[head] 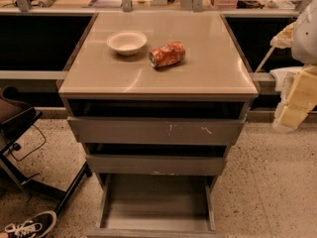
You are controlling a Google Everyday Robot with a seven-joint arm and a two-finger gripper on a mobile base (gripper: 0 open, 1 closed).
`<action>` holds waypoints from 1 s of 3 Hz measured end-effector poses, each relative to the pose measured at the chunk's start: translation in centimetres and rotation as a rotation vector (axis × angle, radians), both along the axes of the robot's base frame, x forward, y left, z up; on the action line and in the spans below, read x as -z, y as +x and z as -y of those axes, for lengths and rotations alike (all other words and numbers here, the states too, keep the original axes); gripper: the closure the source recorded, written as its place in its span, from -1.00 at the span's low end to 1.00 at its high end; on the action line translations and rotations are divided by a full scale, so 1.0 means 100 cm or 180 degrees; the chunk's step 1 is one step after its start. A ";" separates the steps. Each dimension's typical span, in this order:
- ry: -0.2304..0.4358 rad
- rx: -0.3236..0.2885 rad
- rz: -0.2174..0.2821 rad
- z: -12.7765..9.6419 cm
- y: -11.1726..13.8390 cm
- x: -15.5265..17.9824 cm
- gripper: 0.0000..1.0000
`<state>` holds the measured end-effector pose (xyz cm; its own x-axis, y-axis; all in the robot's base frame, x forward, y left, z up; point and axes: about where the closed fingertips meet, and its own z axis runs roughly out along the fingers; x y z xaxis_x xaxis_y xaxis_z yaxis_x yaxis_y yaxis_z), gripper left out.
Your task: Place coke can into bottom drawer
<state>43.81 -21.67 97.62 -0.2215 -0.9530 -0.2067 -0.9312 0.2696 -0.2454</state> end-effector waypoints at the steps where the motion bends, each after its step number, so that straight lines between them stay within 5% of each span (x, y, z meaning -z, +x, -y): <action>1: -0.0001 0.0000 0.0000 0.000 0.000 0.000 -1.00; 2: -0.0053 -0.0033 0.0015 -0.006 0.008 -0.001 -1.00; 3: -0.0128 -0.0322 -0.0083 -0.035 0.053 0.007 -1.00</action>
Offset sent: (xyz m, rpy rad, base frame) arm 0.0165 0.0113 -0.0043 -0.0386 0.0149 0.0236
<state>49.10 -18.14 96.88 -0.1287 -0.9782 -0.1633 -0.9593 0.1645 -0.2295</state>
